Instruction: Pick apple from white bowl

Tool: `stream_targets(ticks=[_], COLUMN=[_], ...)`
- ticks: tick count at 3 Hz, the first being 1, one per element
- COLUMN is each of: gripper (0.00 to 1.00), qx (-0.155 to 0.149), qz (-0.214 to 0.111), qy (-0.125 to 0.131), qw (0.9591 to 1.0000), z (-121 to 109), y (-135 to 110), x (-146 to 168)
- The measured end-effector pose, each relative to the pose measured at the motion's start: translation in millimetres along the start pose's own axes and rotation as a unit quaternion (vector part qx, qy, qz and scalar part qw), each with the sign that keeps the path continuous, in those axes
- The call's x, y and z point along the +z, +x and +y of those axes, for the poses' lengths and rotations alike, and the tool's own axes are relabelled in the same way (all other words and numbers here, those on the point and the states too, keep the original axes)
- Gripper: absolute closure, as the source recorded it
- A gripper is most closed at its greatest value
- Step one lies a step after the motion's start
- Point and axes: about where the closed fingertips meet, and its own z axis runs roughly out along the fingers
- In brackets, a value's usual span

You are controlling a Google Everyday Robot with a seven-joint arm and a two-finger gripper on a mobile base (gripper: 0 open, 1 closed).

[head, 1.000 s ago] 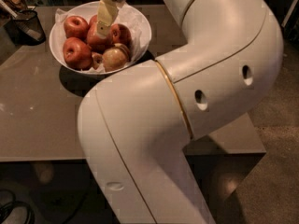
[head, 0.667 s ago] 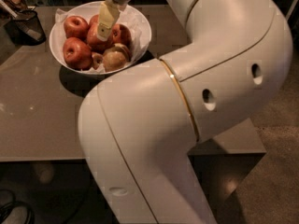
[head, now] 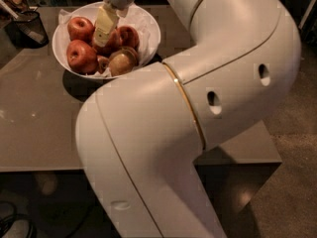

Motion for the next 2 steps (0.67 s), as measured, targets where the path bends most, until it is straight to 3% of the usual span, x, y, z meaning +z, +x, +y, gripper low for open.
stream_targets(ticks=[2], gripper=[0.25], qx=[0.006], qz=[0.002], qy=[-0.012], qw=[0.9999], z=[6.2], y=[-14.6], x=[15.5])
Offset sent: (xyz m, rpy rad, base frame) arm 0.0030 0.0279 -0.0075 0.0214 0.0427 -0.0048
